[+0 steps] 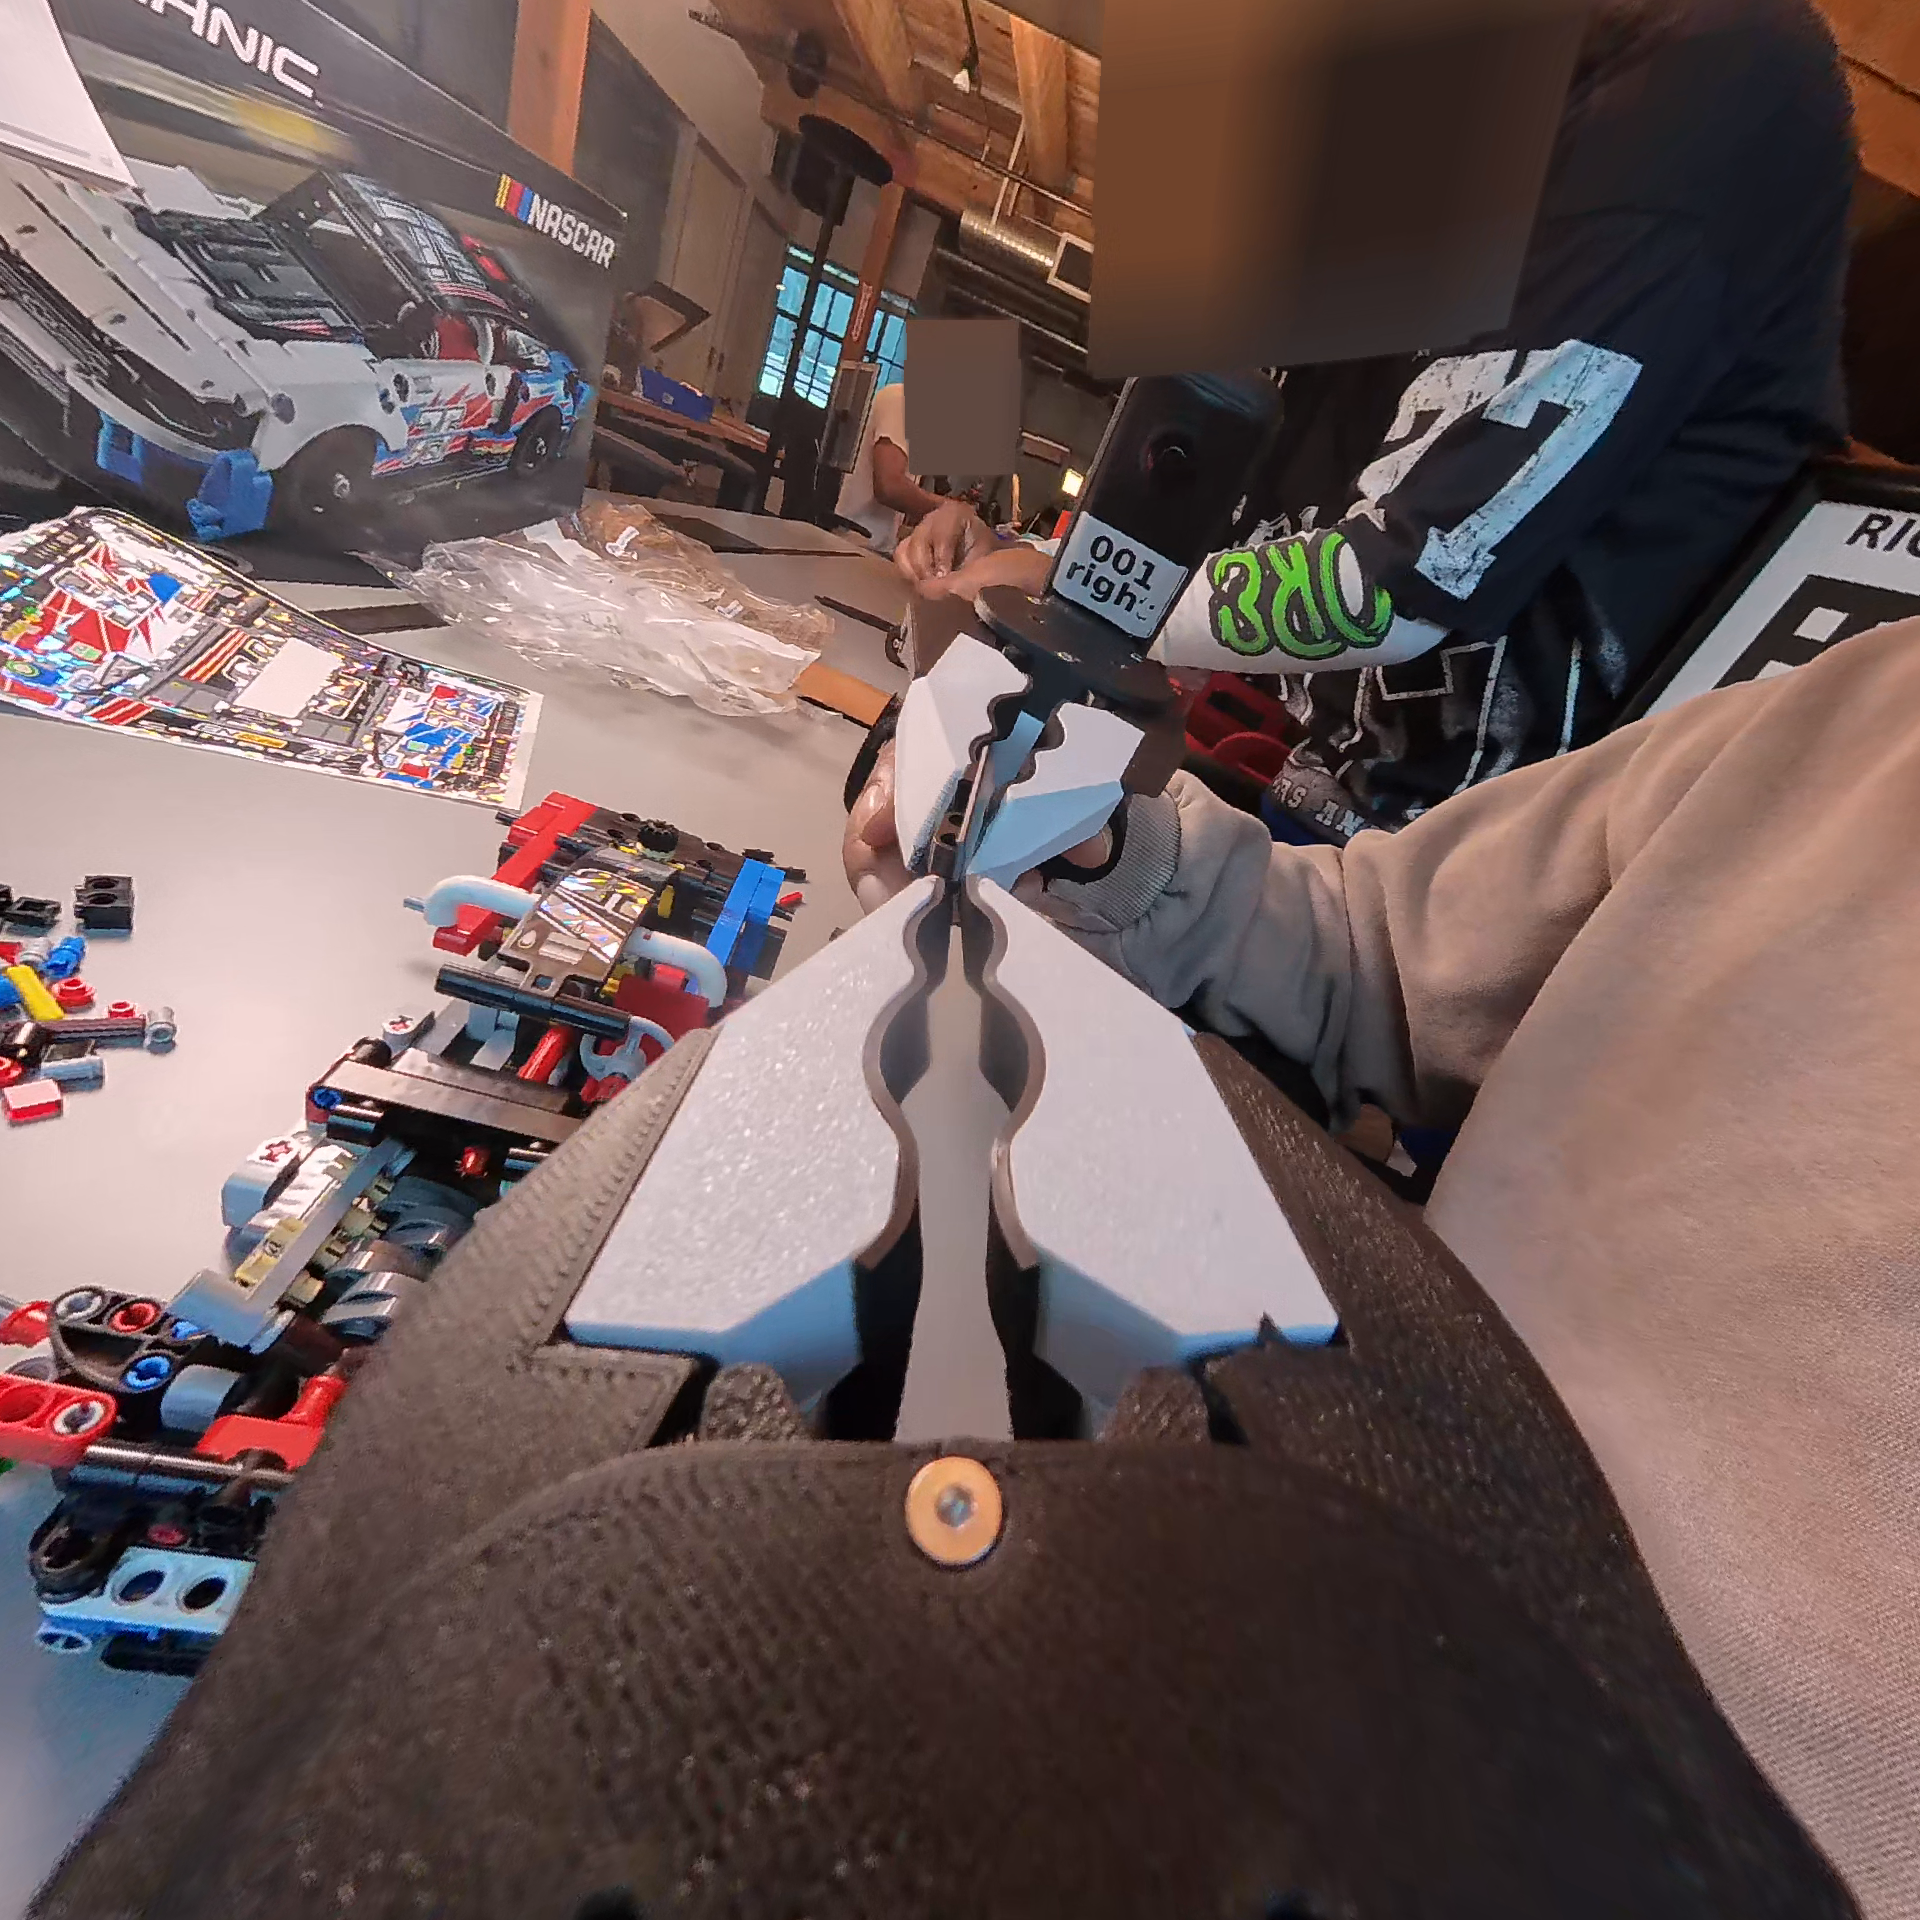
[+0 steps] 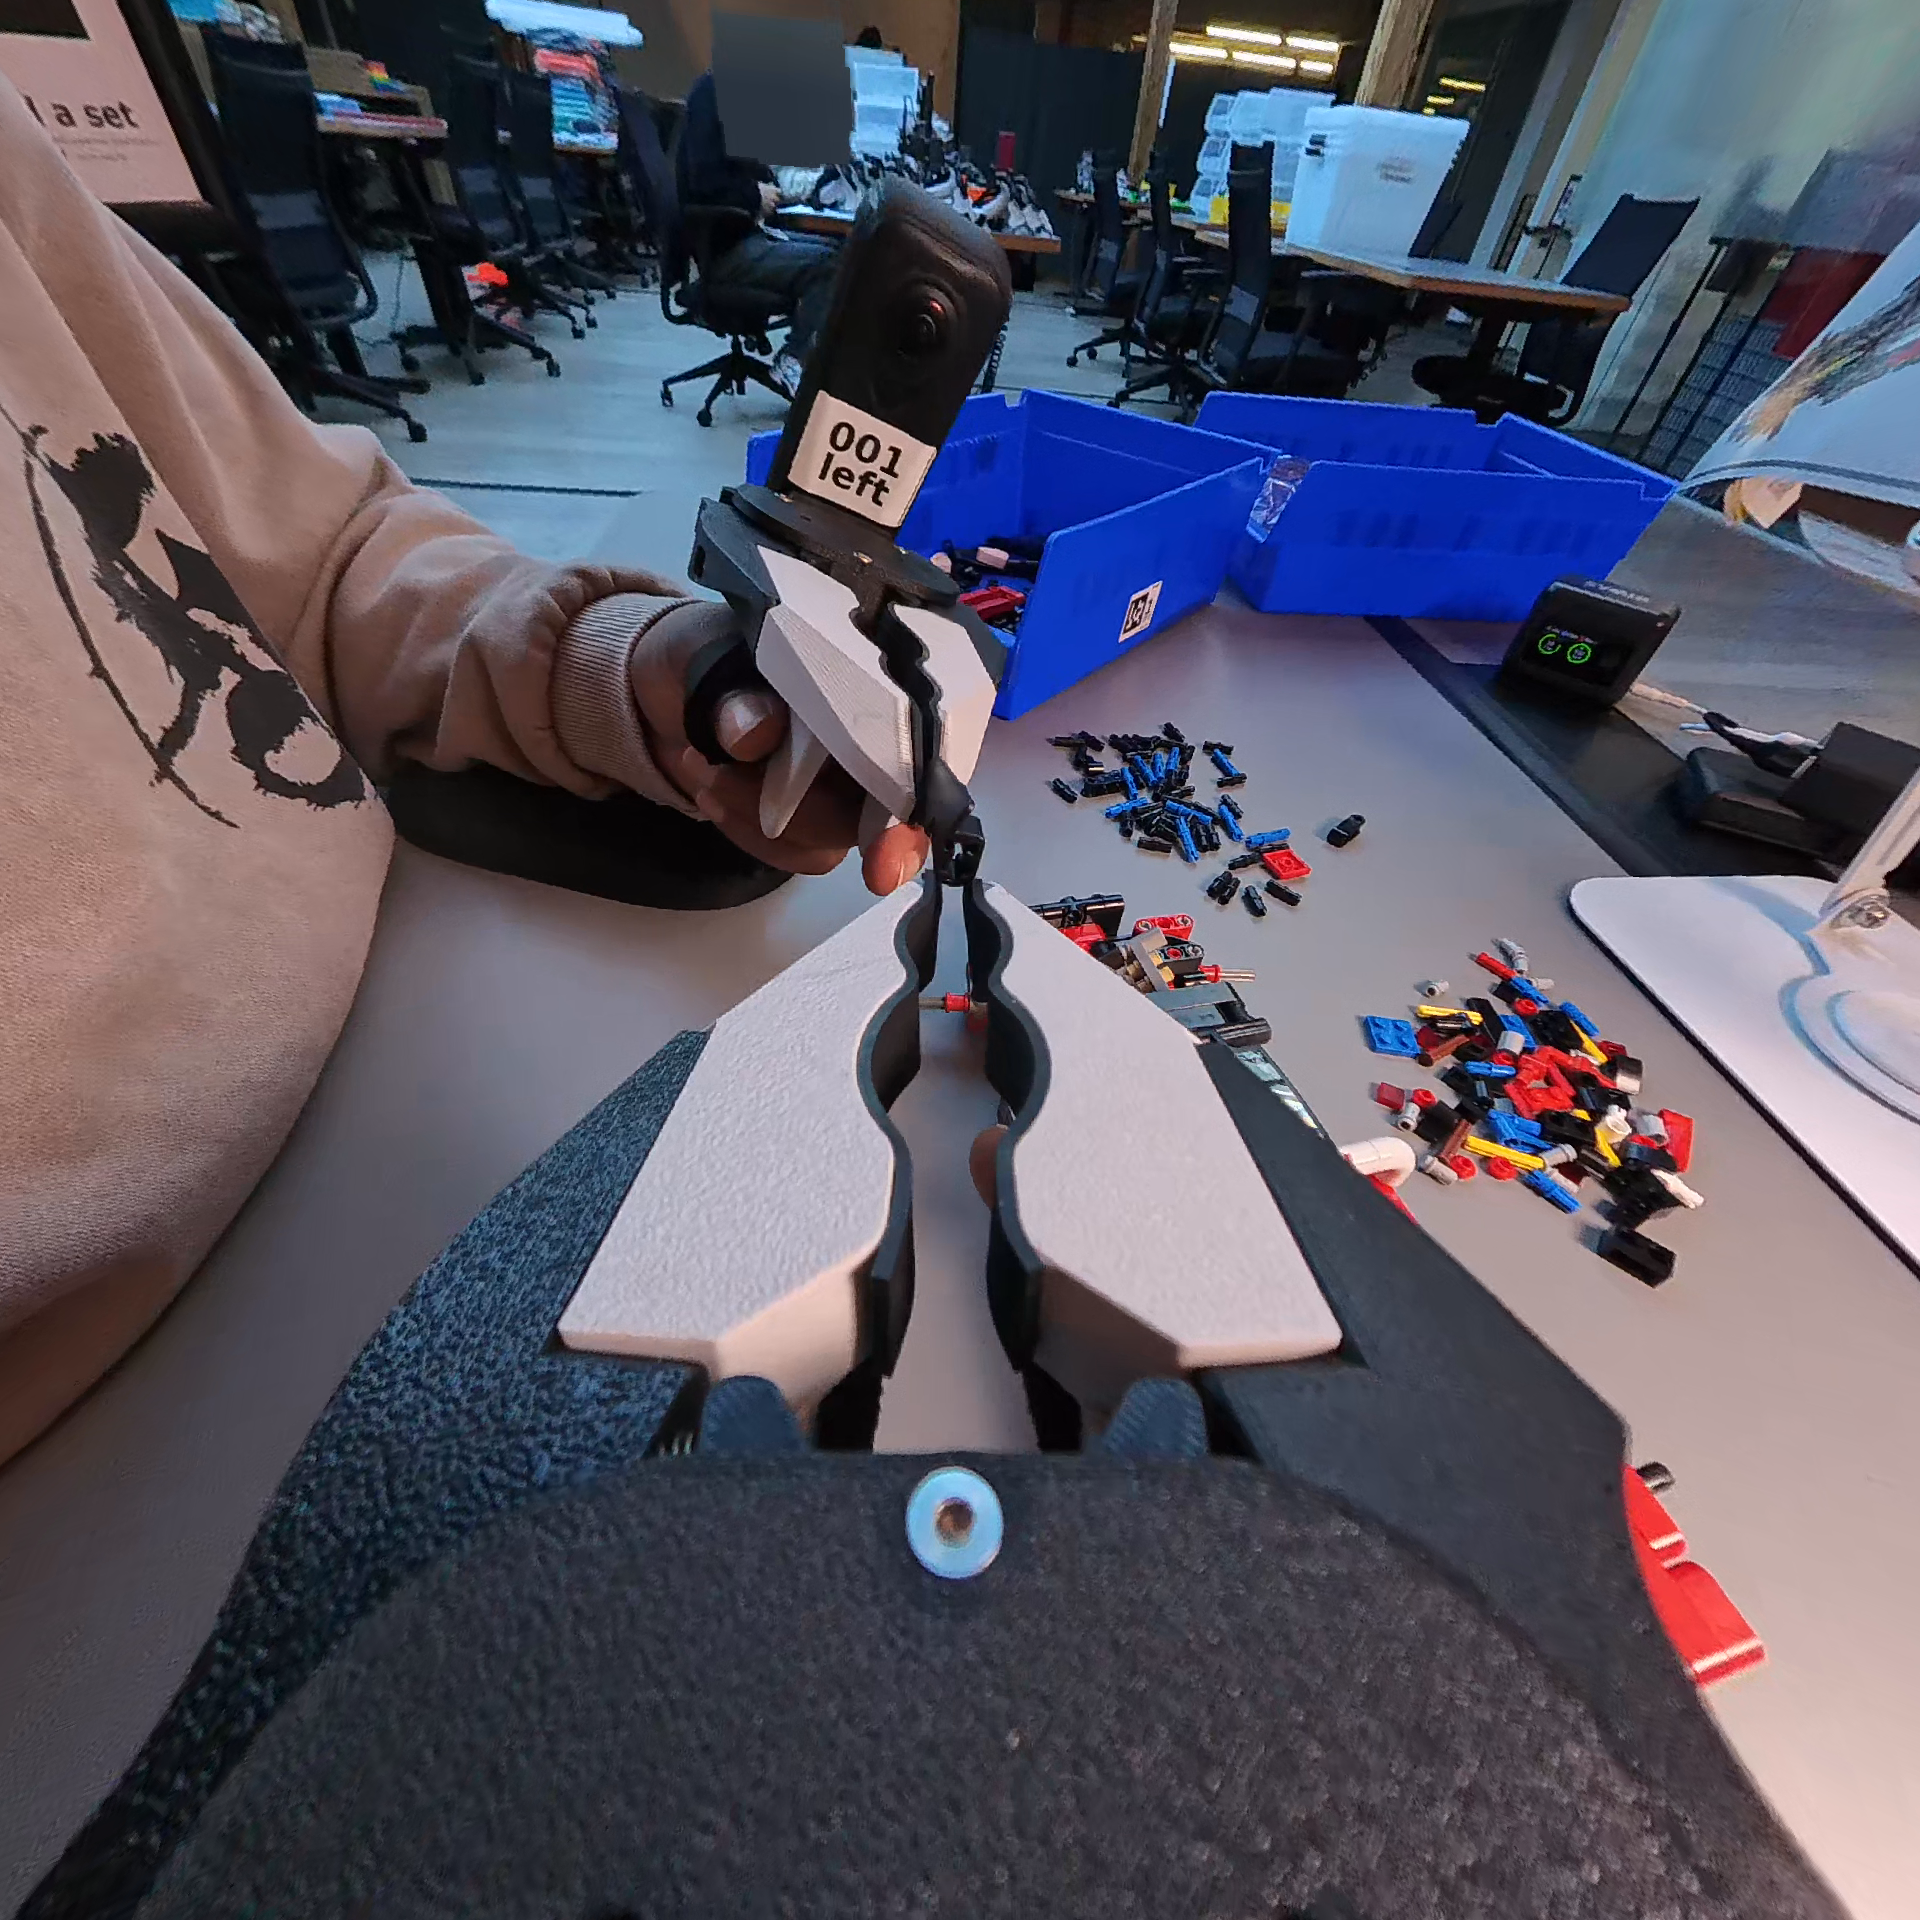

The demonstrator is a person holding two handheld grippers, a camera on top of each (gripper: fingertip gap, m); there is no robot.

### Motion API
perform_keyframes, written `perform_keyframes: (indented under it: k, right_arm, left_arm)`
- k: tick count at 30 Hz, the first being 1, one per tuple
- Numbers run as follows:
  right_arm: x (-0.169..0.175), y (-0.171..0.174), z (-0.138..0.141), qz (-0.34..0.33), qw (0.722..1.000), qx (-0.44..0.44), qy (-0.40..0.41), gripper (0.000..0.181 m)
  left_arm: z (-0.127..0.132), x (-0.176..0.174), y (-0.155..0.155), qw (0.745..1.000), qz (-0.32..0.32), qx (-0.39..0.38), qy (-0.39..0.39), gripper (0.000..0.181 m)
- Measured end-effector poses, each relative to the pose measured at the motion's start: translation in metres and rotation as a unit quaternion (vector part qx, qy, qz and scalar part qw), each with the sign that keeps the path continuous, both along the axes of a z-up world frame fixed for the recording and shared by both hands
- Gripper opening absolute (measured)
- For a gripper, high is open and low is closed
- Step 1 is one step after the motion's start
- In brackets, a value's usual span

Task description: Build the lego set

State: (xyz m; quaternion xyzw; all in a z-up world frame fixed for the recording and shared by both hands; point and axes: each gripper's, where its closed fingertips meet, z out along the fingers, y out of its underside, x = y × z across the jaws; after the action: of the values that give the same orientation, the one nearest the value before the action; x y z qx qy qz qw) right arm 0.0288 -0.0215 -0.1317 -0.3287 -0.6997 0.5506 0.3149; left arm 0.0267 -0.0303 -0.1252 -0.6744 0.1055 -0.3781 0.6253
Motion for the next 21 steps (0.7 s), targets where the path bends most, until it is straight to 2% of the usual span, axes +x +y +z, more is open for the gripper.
perform_keyframes:
  k: [5, 12, 21]
  right_arm:
    - [-0.001, 0.004, -0.001, -0.011, 1.000, -0.002, 0.002, 0.006]
    - [0.004, 0.027, 0.009, -0.051, 0.998, -0.014, 0.021, 0.016]
    - [0.005, 0.040, 0.010, -0.090, 0.995, -0.022, 0.040, 0.018]
  left_arm:
    - [-0.002, -0.006, 0.003, 0.999, 0.004, -0.017, -0.031, 0.000]
    - [0.006, -0.037, 0.008, 0.991, 0.033, -0.031, -0.122, 0.000]
    - [0.009, -0.047, 0.009, 0.989, 0.040, -0.029, -0.142, 0.000]
